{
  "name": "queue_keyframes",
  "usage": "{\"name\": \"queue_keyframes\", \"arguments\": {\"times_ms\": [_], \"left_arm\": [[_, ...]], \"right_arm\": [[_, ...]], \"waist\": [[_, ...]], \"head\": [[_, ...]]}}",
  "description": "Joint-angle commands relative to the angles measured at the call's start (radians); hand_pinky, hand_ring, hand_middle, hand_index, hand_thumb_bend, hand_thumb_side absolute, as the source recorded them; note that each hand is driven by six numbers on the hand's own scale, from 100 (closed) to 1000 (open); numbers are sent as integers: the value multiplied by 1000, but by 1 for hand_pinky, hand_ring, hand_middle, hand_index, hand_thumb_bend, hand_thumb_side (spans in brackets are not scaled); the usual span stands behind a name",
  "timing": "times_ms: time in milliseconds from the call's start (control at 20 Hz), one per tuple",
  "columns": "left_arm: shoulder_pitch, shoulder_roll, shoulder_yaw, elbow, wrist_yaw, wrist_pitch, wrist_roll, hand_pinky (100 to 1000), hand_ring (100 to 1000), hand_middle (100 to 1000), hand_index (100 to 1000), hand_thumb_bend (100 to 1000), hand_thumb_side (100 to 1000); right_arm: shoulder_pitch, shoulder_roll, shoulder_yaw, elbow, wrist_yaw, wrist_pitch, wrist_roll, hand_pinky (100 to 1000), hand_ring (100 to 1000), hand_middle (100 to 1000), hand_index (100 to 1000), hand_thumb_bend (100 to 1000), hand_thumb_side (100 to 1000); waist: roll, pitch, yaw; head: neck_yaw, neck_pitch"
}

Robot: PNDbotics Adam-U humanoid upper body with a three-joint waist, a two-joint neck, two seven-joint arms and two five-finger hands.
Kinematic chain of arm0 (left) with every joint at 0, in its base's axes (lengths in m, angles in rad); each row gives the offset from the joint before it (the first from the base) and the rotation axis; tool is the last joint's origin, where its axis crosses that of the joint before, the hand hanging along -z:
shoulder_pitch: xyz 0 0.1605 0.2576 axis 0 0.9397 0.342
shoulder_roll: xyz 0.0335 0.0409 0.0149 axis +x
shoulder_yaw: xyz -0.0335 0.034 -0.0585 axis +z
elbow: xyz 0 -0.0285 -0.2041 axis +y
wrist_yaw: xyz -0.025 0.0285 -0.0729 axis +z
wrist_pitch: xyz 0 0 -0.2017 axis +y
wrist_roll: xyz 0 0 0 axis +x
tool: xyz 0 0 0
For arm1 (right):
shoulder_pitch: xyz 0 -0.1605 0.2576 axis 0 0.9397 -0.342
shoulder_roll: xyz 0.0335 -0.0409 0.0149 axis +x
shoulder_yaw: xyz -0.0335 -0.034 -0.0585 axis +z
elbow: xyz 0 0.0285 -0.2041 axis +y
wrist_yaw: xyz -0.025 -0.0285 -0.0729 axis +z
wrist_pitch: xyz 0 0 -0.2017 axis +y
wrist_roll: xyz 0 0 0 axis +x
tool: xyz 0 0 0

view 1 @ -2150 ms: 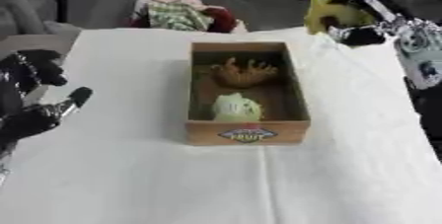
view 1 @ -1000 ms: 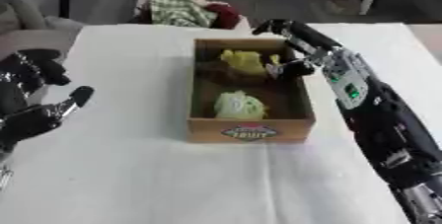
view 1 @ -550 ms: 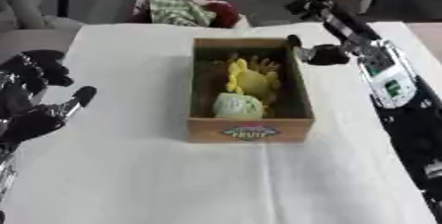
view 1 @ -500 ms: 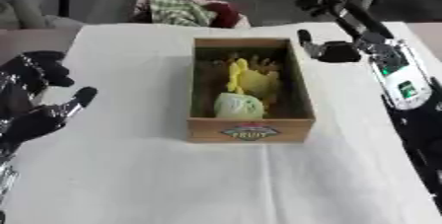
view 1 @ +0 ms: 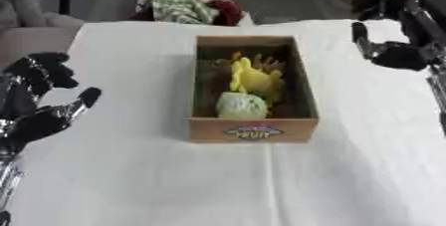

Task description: Pick up objects on the table and place them in the box.

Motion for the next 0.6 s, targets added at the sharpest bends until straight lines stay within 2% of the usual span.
{"name": "queue_keyframes", "arguments": {"times_ms": [50, 200, 550, 600], "left_arm": [[-2, 7, 16, -26, -10, -3, 8, 648, 540, 513, 711, 607, 108], [10, -2, 21, -35, -18, -4, 12, 649, 540, 513, 711, 606, 110], [28, -19, 27, -39, -30, -3, 15, 649, 540, 512, 708, 602, 115], [30, -21, 28, -40, -31, -4, 16, 649, 540, 512, 708, 600, 113]], "right_arm": [[20, -18, -33, -70, -61, 36, -2, 645, 691, 665, 811, 100, 214], [54, 3, -42, -103, -84, 60, 8, 637, 681, 652, 804, 100, 279], [102, 50, -53, -145, -115, 112, 22, 622, 662, 625, 785, 100, 255], [106, 54, -53, -149, -117, 116, 25, 621, 660, 624, 784, 100, 275]], "waist": [[1, -11, -2], [6, -7, -1], [12, 1, -5], [13, 2, -4]], "head": [[13, 15], [28, 31], [44, 49], [45, 49]]}}
